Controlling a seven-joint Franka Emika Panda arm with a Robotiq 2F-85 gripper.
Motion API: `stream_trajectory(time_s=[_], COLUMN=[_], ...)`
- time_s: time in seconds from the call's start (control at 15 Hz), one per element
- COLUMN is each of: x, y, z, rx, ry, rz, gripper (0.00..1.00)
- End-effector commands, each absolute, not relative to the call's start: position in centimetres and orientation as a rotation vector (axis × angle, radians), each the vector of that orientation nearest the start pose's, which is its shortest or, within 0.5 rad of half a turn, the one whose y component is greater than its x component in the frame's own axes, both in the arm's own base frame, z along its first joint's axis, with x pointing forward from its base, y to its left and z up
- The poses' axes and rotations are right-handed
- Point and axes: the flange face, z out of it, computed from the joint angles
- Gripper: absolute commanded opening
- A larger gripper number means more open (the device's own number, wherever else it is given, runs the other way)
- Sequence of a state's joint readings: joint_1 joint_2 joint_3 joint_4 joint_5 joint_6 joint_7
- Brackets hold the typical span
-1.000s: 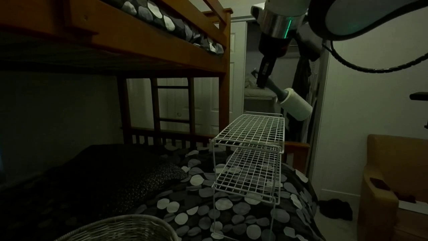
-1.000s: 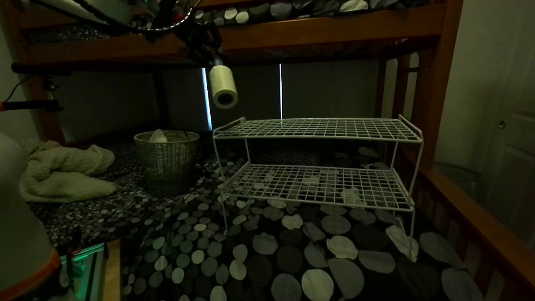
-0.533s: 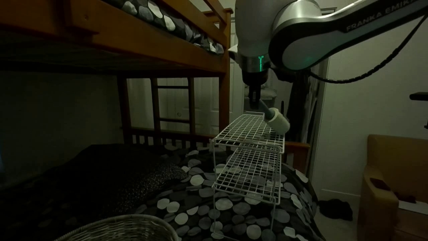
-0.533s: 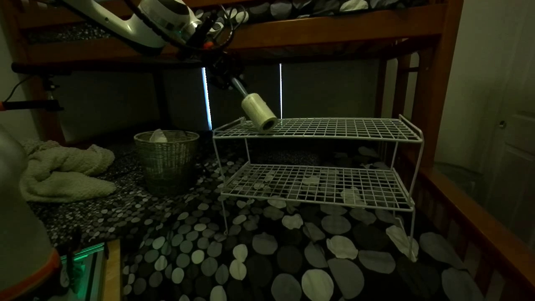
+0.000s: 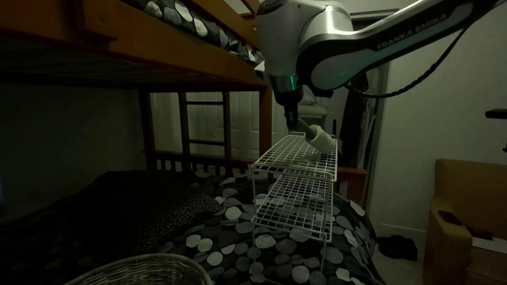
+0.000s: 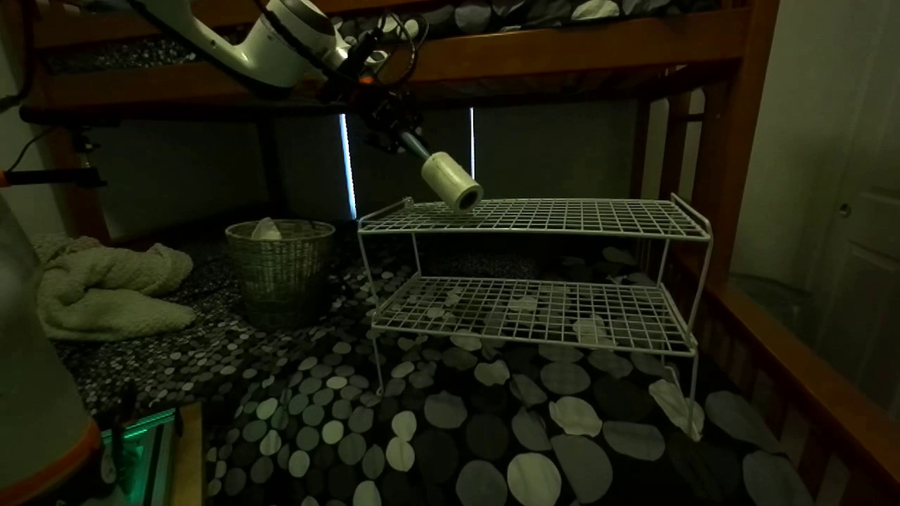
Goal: Remove the lint roller from the basket and put it on the top shelf of the rack
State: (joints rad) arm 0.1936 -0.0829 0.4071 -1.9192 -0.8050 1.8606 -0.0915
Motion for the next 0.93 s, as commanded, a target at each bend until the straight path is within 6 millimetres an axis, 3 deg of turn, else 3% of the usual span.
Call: stream_trajectory(time_s=[0.0, 0.27, 0.33, 0.4, 0.53, 0.67, 0.87], x=[51.2, 53.7, 54.1, 54.3, 54.8, 55.2, 55.0], y=[28.4, 30.2, 30.9, 31.4, 31.9, 32.5, 33.0], z=[51.6, 47.8, 47.2, 47.1, 47.5, 48.8, 52.9], rx=[2.082, 2.107, 2.133, 2.144, 2.174, 2.237, 2.371], ry=[1.104, 1.134, 1.137, 1.14, 1.134, 1.112, 1.066], rz=[0.133, 0.058, 0.069, 0.075, 0.106, 0.174, 0.319], gripper=[0.06, 0.06, 0.23, 0.49, 0.52, 0.67, 0.92])
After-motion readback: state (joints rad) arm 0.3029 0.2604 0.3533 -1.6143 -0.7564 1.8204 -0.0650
